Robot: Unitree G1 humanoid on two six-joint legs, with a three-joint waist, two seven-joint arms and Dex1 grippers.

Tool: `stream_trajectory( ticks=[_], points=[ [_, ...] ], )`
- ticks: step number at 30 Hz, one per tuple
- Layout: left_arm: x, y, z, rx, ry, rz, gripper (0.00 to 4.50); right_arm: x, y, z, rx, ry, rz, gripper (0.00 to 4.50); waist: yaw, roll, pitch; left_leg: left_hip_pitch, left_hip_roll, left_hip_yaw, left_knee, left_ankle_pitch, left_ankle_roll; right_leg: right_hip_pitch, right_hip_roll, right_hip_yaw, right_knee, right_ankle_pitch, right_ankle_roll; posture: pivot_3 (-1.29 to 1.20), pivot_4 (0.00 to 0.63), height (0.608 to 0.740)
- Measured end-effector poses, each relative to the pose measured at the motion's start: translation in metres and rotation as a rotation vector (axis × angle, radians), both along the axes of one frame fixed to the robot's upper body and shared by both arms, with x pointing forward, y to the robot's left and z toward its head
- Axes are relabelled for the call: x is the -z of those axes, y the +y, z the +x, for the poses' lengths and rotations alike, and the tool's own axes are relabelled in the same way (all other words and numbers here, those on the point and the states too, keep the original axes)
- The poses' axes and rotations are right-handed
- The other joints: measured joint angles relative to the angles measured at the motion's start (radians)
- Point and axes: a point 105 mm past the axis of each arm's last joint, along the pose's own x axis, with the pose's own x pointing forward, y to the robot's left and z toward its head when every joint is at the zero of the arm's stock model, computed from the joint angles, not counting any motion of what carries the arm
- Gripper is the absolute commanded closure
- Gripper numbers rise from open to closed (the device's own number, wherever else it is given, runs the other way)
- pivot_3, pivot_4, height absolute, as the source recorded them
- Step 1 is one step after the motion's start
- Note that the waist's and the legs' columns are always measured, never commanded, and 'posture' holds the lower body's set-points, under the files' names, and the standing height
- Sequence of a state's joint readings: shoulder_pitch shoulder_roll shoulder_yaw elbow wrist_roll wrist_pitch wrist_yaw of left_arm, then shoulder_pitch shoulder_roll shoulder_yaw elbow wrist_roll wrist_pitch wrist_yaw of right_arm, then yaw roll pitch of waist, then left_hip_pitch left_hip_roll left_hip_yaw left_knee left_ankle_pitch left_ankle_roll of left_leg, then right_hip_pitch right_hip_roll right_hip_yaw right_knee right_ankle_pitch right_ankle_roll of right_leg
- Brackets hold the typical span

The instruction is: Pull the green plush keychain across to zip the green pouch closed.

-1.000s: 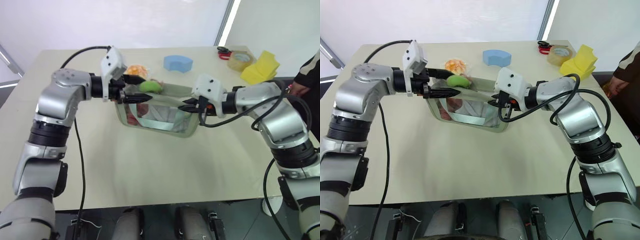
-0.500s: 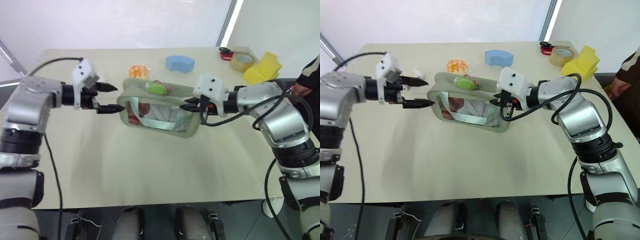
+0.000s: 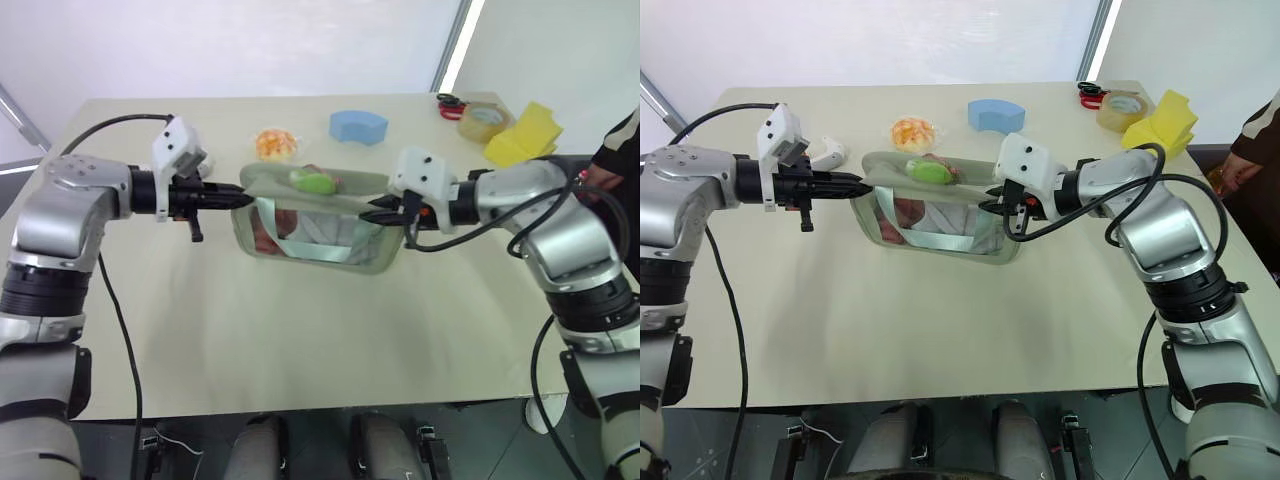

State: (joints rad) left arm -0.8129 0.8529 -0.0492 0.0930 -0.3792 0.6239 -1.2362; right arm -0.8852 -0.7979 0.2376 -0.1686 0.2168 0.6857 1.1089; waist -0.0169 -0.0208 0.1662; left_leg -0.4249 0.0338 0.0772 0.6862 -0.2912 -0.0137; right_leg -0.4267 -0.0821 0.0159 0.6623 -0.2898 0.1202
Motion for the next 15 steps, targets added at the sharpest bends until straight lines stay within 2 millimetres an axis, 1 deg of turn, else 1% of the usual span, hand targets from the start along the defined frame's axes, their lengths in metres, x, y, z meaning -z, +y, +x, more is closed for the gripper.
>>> stream_trajectory(
  ticks=[3, 5, 8, 12, 15],
  points=[
    [0.000, 0.001, -0.001, -0.004, 0.002, -0.003, 4.50, -0.018, -0.001, 0.004, -0.005, -0.060, -0.012, 0.81, 0.000, 0.000, 0.000, 0.000, 0.000, 0.000, 0.000, 0.000, 0.000, 0.000, 0.000, 0.000, 0.000, 0.000, 0.000, 0.00, 0.150, 0.740],
    [0.000, 0.000, -0.002, -0.009, 0.003, -0.002, 4.50, -0.029, 0.003, 0.003, -0.027, -0.086, -0.010, 0.81, 0.000, 0.000, 0.000, 0.000, 0.000, 0.000, 0.000, 0.000, 0.000, 0.000, 0.000, 0.000, 0.000, 0.000, 0.000, 0.00, 0.150, 0.740],
    [0.000, 0.002, -0.001, -0.022, 0.003, -0.007, 4.50, -0.045, 0.019, -0.002, -0.085, -0.129, 0.043, 0.81, -0.001, 0.000, 0.000, 0.000, 0.000, 0.000, 0.000, 0.000, 0.000, 0.000, 0.000, 0.000, 0.000, 0.000, 0.000, 0.00, 0.150, 0.740],
    [0.000, 0.002, -0.001, -0.023, 0.001, -0.007, 4.50, -0.042, 0.043, -0.005, -0.144, -0.120, 0.106, 0.81, -0.001, 0.000, 0.000, 0.000, 0.000, 0.000, 0.000, 0.000, 0.000, 0.000, 0.000, 0.000, 0.000, 0.000, 0.000, 0.00, 0.150, 0.740],
    [0.000, 0.000, -0.001, -0.022, -0.001, -0.011, 4.50, -0.036, 0.059, 0.002, -0.151, -0.100, 0.141, 0.81, -0.002, 0.000, 0.000, 0.000, 0.000, 0.000, 0.000, 0.000, 0.000, 0.000, 0.000, 0.000, 0.000, 0.000, 0.000, 0.00, 0.150, 0.740]
  ],
)
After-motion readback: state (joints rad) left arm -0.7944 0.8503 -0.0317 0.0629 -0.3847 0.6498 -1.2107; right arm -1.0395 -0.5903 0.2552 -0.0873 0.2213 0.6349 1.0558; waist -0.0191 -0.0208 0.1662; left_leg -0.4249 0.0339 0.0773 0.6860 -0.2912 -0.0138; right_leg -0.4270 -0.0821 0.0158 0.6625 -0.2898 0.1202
